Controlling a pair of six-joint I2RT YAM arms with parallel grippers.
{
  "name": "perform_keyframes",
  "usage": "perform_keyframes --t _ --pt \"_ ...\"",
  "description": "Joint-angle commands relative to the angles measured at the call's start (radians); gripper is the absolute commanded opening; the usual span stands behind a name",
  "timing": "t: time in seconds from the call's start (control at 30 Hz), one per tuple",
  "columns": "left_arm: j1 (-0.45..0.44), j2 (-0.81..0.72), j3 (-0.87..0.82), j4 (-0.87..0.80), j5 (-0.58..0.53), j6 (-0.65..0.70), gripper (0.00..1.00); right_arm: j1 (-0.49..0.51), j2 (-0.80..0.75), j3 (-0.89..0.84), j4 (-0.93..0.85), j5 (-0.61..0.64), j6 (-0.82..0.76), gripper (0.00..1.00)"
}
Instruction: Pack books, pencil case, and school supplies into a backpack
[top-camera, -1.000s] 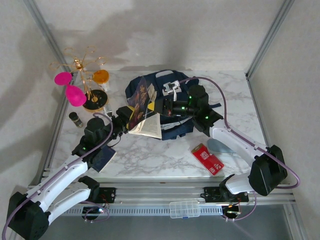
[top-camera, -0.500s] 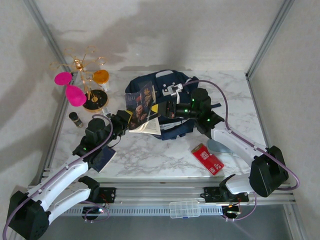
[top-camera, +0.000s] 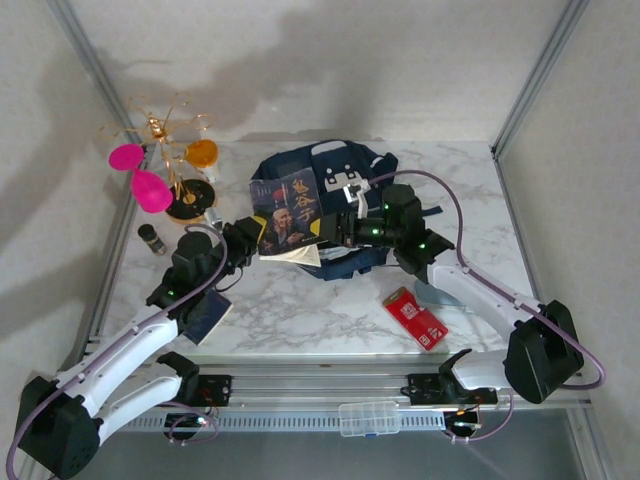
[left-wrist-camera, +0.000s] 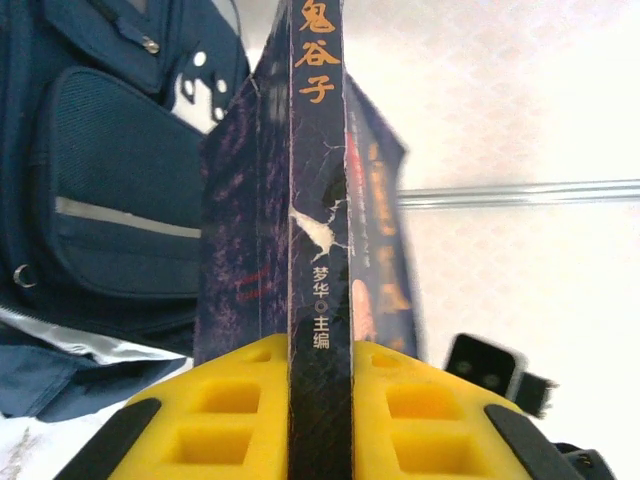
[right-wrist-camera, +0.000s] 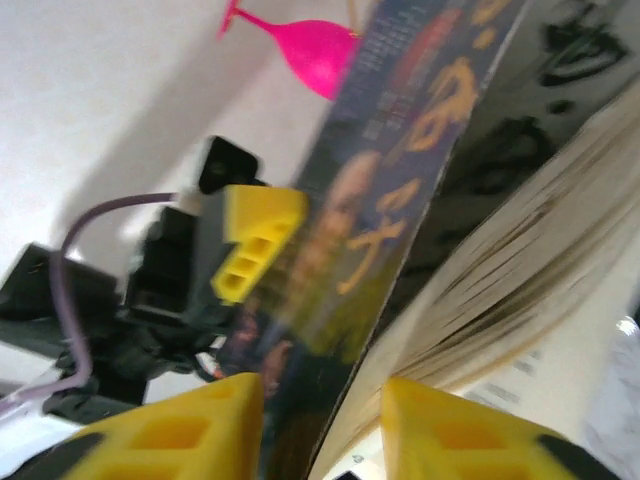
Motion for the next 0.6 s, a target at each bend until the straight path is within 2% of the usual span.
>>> perform_keyframes --t 0.0,0.1,0.17,0.37,0.57 --pt "-0.025 -0.001 0.072 0.141 0.073 0.036 0.0 -0.008 -0.043 -0.033 -0.112 0.088 -0.062 0.6" --pt "-0.04 0.015 0.085 0.172 0.079 0.055 0.0 -0.051 -0.073 -0.068 -0.128 0.082 -0.035 0.88" --pt "-0.055 0.028 0.096 0.192 0.08 0.068 0.0 -0.081 -0.091 -0.093 -0.093 0.037 0.002 0.98" --pt "-0.099 0.077 0.141 0.278 0.081 0.078 0.0 -0.105 -0.08 -0.11 0.092 -0.114 0.131 0.99" --pt "-0.116 0.104 0.176 0.305 0.077 0.073 0.0 -0.123 -0.038 -0.121 0.191 -0.175 0.207 0.99"
